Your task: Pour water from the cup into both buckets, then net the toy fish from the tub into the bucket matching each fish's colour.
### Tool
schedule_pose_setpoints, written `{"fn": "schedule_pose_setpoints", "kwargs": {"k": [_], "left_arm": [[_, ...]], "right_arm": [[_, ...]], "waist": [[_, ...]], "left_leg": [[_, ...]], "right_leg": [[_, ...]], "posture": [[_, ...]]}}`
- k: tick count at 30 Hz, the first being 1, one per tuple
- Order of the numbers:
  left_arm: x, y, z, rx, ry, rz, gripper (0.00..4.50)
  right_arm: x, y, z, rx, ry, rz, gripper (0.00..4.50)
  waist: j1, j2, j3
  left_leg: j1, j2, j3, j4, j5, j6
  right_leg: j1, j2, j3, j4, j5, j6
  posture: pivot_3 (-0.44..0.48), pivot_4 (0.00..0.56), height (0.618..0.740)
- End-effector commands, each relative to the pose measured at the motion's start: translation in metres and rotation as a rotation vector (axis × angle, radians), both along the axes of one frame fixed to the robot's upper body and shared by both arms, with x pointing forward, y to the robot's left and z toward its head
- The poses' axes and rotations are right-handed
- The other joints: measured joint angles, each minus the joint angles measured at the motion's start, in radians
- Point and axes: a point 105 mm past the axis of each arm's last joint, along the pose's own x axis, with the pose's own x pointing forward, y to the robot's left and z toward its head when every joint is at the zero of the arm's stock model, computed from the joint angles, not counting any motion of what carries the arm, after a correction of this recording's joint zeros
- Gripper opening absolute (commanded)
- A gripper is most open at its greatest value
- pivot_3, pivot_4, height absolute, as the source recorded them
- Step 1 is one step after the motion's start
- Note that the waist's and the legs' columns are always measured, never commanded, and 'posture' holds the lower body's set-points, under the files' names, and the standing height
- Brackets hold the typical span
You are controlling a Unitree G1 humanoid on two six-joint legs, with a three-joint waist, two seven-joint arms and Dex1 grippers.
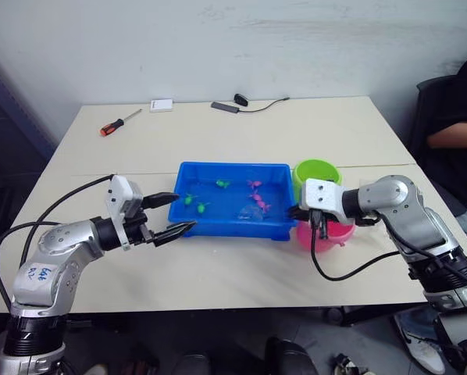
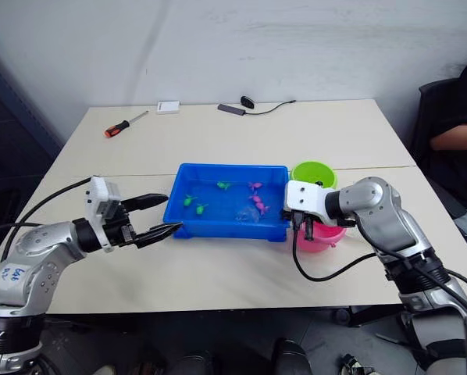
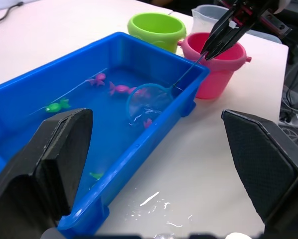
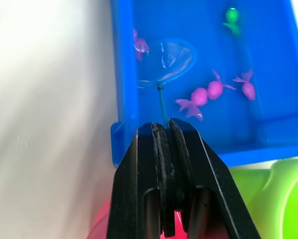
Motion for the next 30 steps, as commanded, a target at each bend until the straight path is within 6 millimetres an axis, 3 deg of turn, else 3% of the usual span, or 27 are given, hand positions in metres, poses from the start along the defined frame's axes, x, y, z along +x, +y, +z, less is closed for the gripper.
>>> {"fn": "schedule_pose_setpoints", "kwargs": {"k": [1,14,30], "left_arm": [[-0.003,0.015,0.006,-0.033,-0.025,0.063,4.47],[-0.016,0.039,-0.020,-0.016,0.016,0.177,4.47],[-0.020,0.037,-0.017,-0.019,0.000,0.188,4.47]], "right_arm": [[0.000,0.005,0.013,0.069,-0.014,-0.028,0.00],[0.014,0.009,0.012,0.005,-0.147,-0.080,0.00],[0.011,0.047,-0.013,-0.067,-0.172,0.012,0.00]], "waist": [[-0.001,0.000,0.000],[-0.001,0.000,0.000],[-0.002,0.000,0.000]], "left_leg": [[0.000,0.000,0.000,0.000,-0.001,0.001],[0.000,0.000,-0.002,0.000,-0.002,0.003],[0.000,0.000,-0.003,0.000,-0.002,0.003]], "right_leg": [[0.000,0.000,0.000,0.000,0.000,0.000],[-0.001,0.000,0.000,-0.003,0.000,0.000],[-0.001,0.000,-0.001,-0.002,0.000,-0.001]], "posture": [[0.000,0.150,0.740],[0.000,0.150,0.740],[0.000,0.150,0.740]]}}
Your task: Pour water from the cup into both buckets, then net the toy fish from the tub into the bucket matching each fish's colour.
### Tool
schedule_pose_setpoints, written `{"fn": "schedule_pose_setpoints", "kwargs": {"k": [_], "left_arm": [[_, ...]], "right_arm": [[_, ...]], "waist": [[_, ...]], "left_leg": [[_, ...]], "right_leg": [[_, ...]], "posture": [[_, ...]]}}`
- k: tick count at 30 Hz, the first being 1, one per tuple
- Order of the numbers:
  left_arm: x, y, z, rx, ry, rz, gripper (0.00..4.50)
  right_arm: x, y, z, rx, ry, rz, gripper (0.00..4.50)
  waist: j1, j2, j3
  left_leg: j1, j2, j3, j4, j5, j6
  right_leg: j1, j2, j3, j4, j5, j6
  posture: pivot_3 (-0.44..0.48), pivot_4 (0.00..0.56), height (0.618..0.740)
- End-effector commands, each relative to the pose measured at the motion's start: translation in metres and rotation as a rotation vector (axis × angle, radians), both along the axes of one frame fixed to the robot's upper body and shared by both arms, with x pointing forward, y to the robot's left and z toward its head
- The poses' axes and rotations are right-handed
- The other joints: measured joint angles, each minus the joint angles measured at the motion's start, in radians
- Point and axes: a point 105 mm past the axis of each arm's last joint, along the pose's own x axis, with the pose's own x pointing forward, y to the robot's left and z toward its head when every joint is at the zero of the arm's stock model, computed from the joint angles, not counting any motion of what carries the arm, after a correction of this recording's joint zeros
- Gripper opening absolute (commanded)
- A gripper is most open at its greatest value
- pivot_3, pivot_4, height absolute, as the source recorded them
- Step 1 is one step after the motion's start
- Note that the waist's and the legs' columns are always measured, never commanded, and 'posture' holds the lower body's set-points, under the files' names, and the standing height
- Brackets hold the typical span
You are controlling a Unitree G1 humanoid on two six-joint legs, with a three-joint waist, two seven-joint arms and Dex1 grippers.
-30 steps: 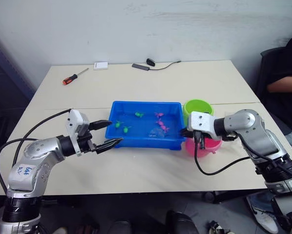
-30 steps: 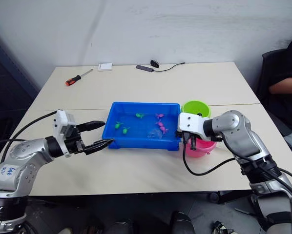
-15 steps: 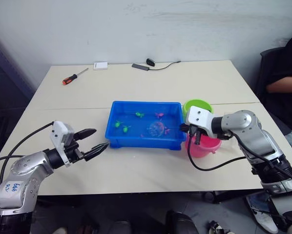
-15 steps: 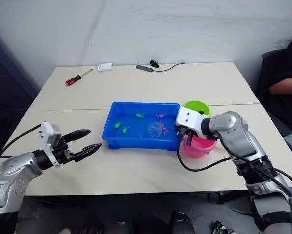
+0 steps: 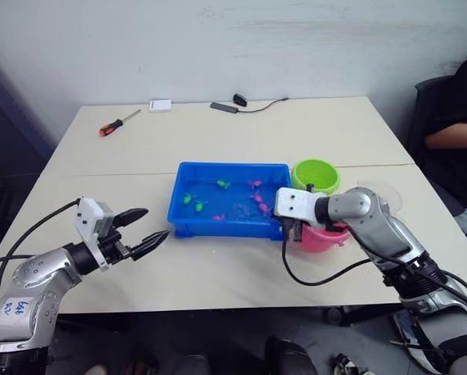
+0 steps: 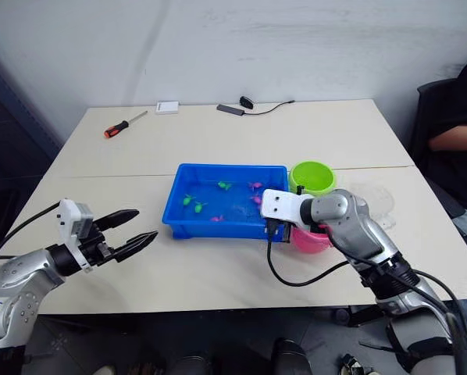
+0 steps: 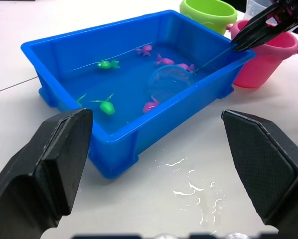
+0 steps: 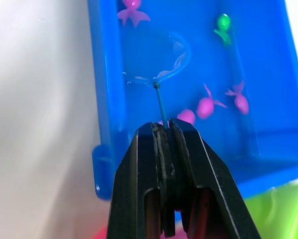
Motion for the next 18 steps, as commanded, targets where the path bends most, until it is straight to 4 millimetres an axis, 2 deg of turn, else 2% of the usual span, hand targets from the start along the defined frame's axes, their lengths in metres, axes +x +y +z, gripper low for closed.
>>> {"fn": "schedule_pose_setpoints", "kwargs": {"k": [1,5,9,18], "left_arm": [[-0.003,-0.002,0.014,0.000,-0.059,-0.002,4.47],[-0.004,-0.002,0.015,0.000,-0.061,0.001,4.47],[-0.004,-0.003,0.016,0.000,-0.064,0.002,4.47],[-0.003,-0.003,0.016,-0.002,-0.062,-0.001,4.47]], "right_arm": [[0.002,0.013,0.007,0.000,-0.038,0.023,0.00],[0.002,0.027,0.003,0.032,-0.012,0.023,0.00],[0.005,0.038,0.005,0.139,0.059,-0.028,0.00],[0.005,0.037,0.023,0.329,0.219,-0.144,0.00]], "waist": [[0.000,0.000,0.000],[-0.001,0.000,0.000],[-0.001,0.000,0.000],[0.000,0.000,0.000]], "left_leg": [[0.000,0.000,0.000,0.000,0.000,0.000],[0.000,0.000,-0.002,0.000,0.000,0.000],[0.000,0.000,-0.004,0.000,0.000,0.000],[0.000,0.000,-0.005,0.000,0.000,0.001]], "right_leg": [[0.000,0.000,0.000,0.000,0.000,0.000],[0.000,0.000,0.000,0.000,0.000,0.000],[0.000,0.000,0.000,0.002,0.000,0.000],[0.000,0.000,0.000,0.003,0.000,-0.001]], "posture": [[0.000,0.150,0.740],[0.000,0.150,0.740],[0.000,0.150,0.740],[0.000,0.150,0.740]]}}
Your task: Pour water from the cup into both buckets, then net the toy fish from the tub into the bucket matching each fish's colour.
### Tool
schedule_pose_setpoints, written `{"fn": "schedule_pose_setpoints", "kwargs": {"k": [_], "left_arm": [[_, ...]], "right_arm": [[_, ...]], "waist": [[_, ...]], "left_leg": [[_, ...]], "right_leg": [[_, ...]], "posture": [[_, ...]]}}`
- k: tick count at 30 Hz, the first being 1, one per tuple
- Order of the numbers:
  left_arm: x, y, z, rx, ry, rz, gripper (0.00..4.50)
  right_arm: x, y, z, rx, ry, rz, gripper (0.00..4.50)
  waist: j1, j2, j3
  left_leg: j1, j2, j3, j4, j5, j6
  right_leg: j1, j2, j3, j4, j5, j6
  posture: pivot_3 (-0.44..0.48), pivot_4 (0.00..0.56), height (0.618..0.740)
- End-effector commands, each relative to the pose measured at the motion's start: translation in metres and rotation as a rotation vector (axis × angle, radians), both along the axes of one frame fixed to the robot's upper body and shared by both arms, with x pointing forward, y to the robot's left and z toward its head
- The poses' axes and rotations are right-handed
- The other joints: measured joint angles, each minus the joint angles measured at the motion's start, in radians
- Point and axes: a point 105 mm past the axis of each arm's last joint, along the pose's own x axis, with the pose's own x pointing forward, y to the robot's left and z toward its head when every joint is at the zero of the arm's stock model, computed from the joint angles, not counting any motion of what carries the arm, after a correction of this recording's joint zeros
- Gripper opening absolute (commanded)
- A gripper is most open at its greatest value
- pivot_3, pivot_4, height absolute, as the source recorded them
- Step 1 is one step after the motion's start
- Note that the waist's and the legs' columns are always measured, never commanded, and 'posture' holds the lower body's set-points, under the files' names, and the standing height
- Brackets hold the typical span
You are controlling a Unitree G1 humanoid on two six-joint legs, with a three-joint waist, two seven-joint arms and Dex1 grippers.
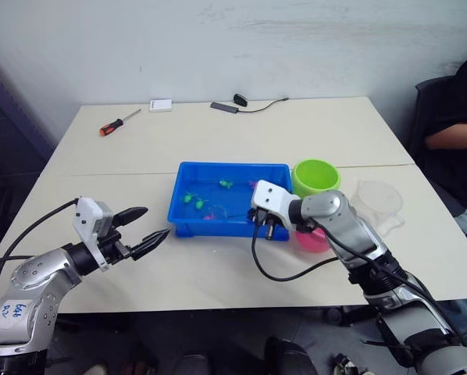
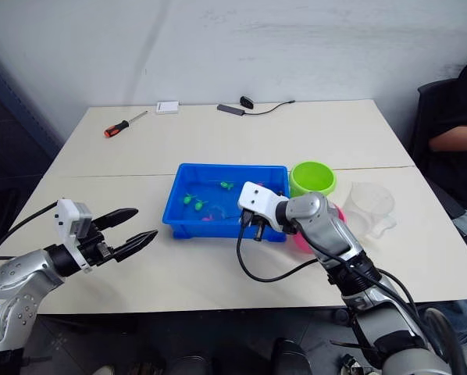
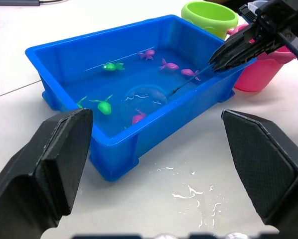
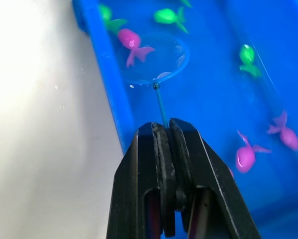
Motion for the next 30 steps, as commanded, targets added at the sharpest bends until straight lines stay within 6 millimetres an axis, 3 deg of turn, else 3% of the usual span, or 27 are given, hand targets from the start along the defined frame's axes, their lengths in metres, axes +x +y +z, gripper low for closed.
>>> {"fn": "schedule_pose_setpoints", "kwargs": {"k": [1,20,30], "left_arm": [[-0.001,-0.001,0.011,0.002,-0.047,-0.007,4.47],[0.009,-0.006,0.015,-0.010,-0.067,-0.055,4.47],[0.018,-0.012,0.024,-0.017,-0.104,-0.105,4.47]], "right_arm": [[-0.002,0.001,0.024,0.089,0.017,-0.019,0.00],[-0.003,-0.033,0.035,0.220,0.142,-0.214,0.00],[-0.014,-0.046,0.048,0.371,0.218,-0.242,0.00]], "waist": [[-0.001,0.000,0.000],[0.000,0.001,0.000],[0.001,0.001,0.000]], "left_leg": [[0.000,0.000,0.000,0.000,0.000,0.000],[0.000,0.000,0.000,-0.001,0.000,0.000],[-0.001,0.000,0.000,-0.001,0.000,0.000]], "right_leg": [[0.000,0.000,0.000,0.000,0.000,0.000],[-0.001,0.000,0.000,-0.004,0.000,0.000],[-0.001,0.000,0.000,-0.003,0.000,0.000]], "posture": [[0.000,0.150,0.740],[0.000,0.150,0.740],[0.000,0.150,0.740]]}}
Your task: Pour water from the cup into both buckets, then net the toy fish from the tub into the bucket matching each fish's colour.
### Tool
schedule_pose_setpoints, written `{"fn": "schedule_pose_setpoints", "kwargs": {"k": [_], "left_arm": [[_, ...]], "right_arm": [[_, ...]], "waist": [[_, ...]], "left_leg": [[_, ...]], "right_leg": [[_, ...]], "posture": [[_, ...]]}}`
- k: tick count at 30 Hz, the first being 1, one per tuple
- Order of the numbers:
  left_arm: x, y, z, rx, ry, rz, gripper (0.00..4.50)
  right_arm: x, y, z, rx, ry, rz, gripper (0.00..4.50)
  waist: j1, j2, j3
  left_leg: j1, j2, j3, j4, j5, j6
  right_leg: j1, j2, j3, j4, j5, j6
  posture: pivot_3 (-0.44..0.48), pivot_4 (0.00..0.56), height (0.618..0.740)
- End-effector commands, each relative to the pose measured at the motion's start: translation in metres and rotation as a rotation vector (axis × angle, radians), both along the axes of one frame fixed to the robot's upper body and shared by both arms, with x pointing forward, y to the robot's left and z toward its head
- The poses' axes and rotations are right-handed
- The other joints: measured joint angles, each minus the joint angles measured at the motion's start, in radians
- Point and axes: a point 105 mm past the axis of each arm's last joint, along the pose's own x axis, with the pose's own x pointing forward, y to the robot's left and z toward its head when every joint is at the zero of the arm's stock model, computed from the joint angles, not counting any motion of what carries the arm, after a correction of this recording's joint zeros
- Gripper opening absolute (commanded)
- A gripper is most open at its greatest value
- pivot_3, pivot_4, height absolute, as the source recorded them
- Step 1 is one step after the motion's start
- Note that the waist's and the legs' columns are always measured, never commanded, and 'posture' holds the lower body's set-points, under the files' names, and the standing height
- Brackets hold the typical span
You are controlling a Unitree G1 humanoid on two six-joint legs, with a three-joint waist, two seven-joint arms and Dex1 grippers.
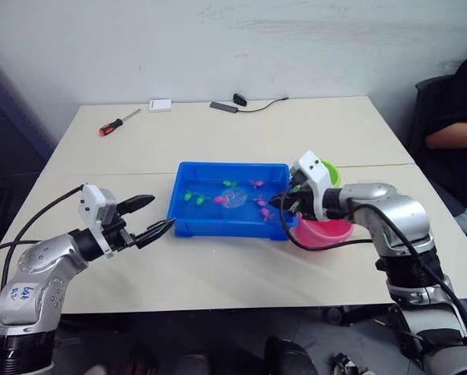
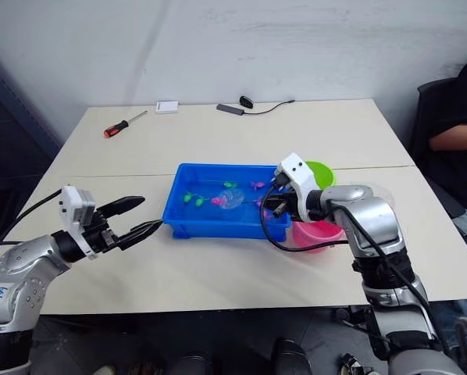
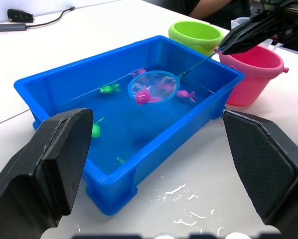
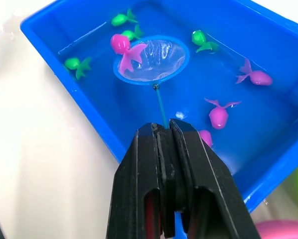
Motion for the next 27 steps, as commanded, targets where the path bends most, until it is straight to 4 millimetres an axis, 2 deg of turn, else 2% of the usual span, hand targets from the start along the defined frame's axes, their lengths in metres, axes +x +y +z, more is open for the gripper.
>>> {"fn": "schedule_pose_setpoints", "kwargs": {"k": [1,18,27], "left_arm": [[0.002,-0.003,0.011,0.004,-0.048,-0.027,4.47],[0.018,-0.011,0.011,0.046,-0.049,-0.146,4.47],[0.034,-0.014,0.014,0.056,-0.058,-0.196,4.47]], "right_arm": [[-0.007,-0.004,0.016,0.069,-0.028,0.002,0.00],[-0.034,-0.036,0.029,0.198,-0.112,-0.077,0.00],[-0.042,-0.070,0.039,0.213,-0.196,-0.200,0.00]], "waist": [[0.001,0.000,0.000],[0.003,0.001,0.000],[0.013,0.000,0.000]], "left_leg": [[0.000,0.000,0.000,0.000,0.000,0.000],[-0.001,0.000,0.000,-0.001,-0.001,0.001],[-0.001,0.000,0.000,-0.002,0.000,0.001]], "right_leg": [[0.000,0.000,0.000,0.000,0.000,0.000],[0.000,0.000,0.000,-0.005,0.000,0.000],[0.000,0.000,-0.001,-0.006,0.000,0.000]], "posture": [[0.000,0.150,0.740],[0.000,0.150,0.740],[0.000,0.150,0.740]]}}
